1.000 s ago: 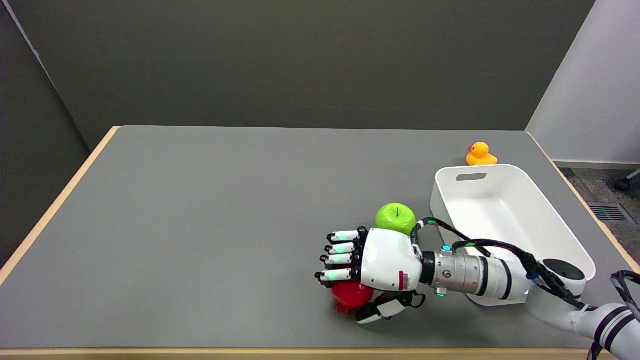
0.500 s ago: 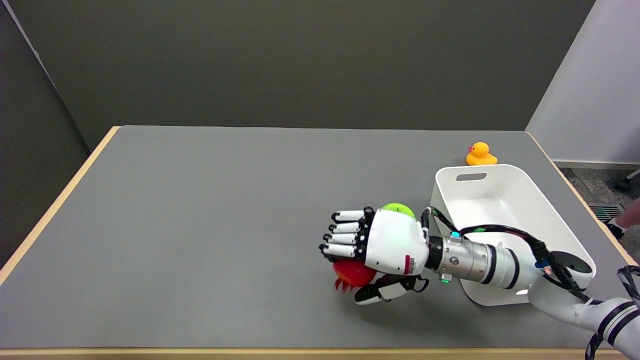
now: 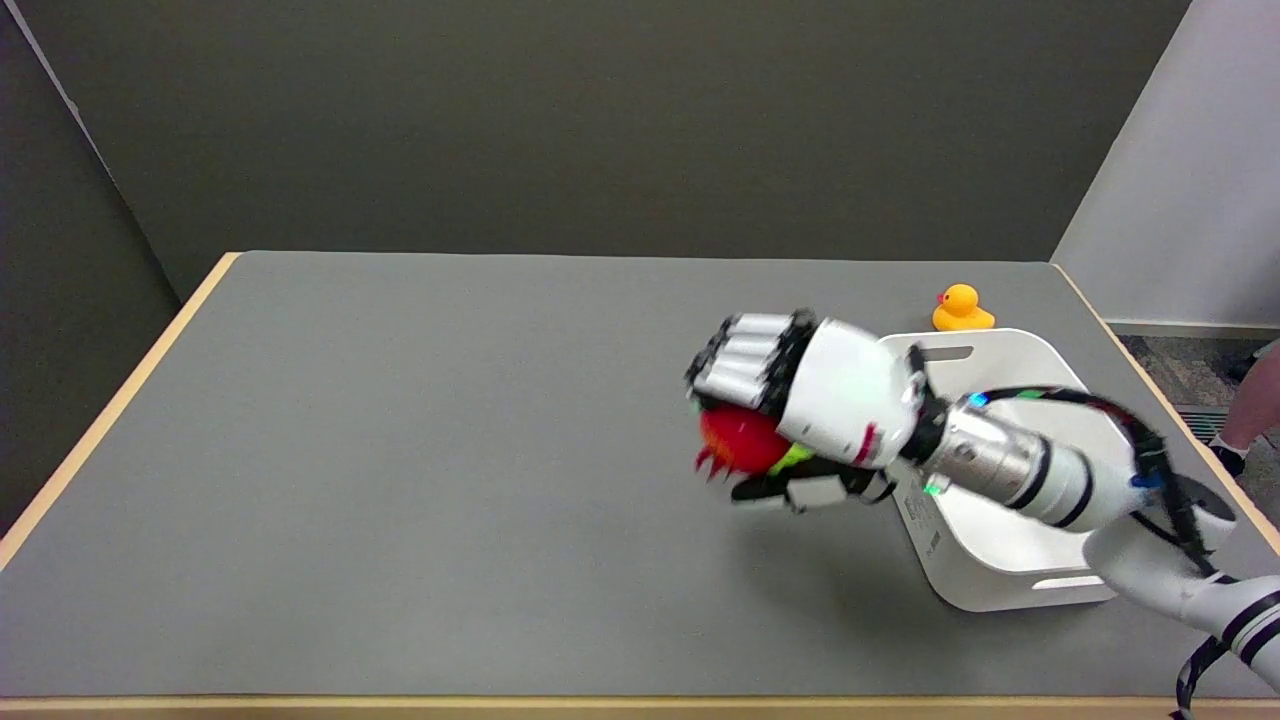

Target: Pick up the pomegranate.

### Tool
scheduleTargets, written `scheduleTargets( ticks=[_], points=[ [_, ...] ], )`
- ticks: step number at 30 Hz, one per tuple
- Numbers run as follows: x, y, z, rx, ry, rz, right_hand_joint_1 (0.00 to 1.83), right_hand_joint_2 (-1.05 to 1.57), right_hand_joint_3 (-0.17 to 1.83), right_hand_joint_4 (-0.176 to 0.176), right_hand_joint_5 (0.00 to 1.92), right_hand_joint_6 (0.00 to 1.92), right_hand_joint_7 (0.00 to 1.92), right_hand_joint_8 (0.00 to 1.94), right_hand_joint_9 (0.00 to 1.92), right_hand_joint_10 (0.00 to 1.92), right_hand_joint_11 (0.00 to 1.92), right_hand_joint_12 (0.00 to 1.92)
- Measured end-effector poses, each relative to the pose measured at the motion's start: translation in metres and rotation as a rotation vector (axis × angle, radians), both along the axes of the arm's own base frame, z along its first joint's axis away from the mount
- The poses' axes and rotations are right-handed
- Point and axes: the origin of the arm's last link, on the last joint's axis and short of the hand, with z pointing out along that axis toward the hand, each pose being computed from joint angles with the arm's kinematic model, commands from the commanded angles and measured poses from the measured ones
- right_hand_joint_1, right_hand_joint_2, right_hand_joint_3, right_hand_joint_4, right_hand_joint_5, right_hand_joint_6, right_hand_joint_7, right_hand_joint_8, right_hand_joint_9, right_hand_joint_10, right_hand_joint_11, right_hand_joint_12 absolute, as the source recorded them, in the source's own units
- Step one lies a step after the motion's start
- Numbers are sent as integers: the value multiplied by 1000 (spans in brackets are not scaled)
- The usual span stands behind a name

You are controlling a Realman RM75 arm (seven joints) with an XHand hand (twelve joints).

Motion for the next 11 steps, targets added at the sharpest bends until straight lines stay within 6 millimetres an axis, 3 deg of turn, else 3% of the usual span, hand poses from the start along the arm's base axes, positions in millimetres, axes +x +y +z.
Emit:
scheduleTargets(
  ticks=[3, 5, 11],
  points=[
    [14, -1, 14, -42, -26, 51, 1207, 1087, 339, -176, 595, 1440, 889, 1394, 816, 1404, 619, 1666],
    [24, -1, 25, -77, -43, 87, 1187, 1145, 251, -176, 680, 1449, 734, 1464, 822, 1413, 599, 1703],
    [54, 1, 64, -206, -87, 192, 1185, 1140, 267, -176, 680, 1453, 733, 1476, 839, 1426, 619, 1719]
  ],
)
